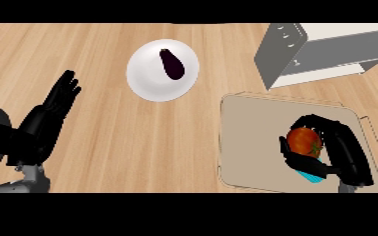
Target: Pick the tomato from the tray and place it in the tiered shelf
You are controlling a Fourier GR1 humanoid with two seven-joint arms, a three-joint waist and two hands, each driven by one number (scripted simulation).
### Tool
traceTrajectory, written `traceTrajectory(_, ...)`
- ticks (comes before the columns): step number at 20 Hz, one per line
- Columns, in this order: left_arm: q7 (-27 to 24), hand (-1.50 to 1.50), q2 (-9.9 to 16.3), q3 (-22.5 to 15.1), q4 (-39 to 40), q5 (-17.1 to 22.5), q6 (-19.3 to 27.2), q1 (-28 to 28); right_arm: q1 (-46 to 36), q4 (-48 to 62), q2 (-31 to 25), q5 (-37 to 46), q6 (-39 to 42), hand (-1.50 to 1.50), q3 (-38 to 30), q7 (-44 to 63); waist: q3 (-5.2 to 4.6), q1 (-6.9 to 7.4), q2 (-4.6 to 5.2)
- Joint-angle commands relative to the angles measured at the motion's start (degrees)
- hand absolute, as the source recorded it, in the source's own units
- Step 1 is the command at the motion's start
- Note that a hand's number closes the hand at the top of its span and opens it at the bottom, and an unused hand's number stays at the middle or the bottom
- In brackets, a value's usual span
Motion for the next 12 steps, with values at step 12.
traceTrajectory(12,-2.06,0.0,0.25,0.66,3.03,0.3,-1.4,-2.29,-15.78,-40.57,8.42,16.92,17.2,1.5,15.95,52.81,0.35,1.83,0.74)
